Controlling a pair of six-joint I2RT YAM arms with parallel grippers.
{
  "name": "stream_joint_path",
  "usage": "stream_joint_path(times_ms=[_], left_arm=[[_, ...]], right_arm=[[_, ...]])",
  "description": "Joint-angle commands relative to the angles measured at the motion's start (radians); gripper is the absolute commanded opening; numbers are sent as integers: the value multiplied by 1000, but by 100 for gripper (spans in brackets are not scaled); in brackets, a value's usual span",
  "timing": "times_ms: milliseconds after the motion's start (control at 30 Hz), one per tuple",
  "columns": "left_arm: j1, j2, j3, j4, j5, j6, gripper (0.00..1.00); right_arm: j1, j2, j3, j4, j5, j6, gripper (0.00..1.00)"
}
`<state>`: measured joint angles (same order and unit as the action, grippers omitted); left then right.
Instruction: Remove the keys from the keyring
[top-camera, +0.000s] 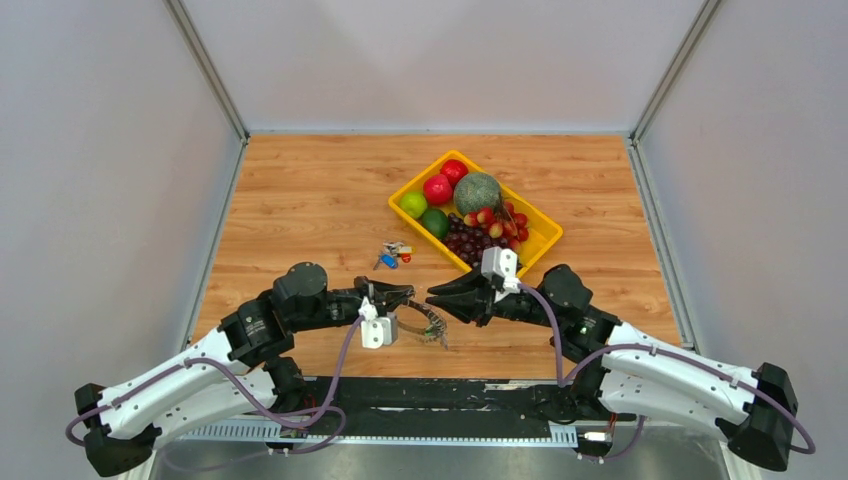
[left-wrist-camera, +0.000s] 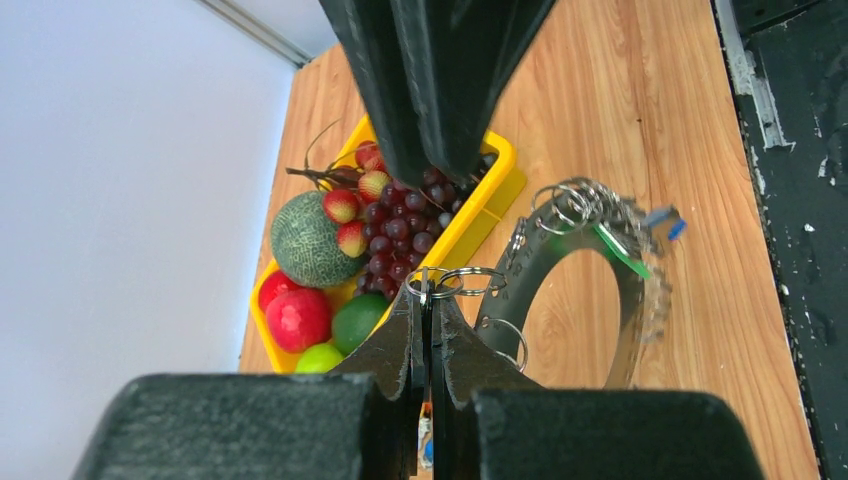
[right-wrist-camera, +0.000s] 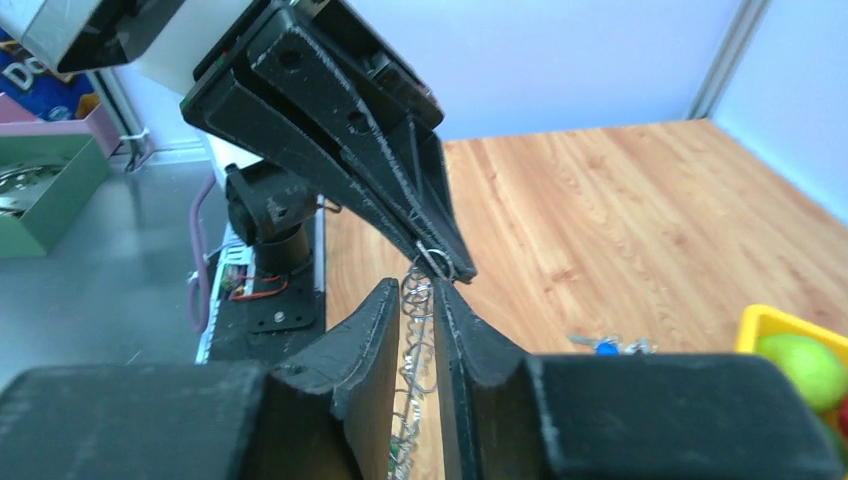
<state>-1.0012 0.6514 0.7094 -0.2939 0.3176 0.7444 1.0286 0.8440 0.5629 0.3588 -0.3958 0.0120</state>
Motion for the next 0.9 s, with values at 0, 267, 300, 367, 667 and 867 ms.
stream_joint_path(times_ms=[0,267,300,367,667,867], left_arm=[[-2,-19,4,81,48,21,0],[-2,-43,-7,82,78,49,0],[-3,-47,-11,83,83,52,0],[-3,-51,-16,86,89,59,0],[-3,-53,-23,87,91,79,0],[-2,-55,-24,85,89,82,0]], right_arm=[[-4,-51,-10,-29,115,-56,25],[-4,67,51,-65,100,-77,30],[-4,82,58,-64,86,-76,30],[-3,104,67,-52,58,-71,29],[-4,108,41,39,-36,-23,29],[-3,98,37,41,-39,-19,28]])
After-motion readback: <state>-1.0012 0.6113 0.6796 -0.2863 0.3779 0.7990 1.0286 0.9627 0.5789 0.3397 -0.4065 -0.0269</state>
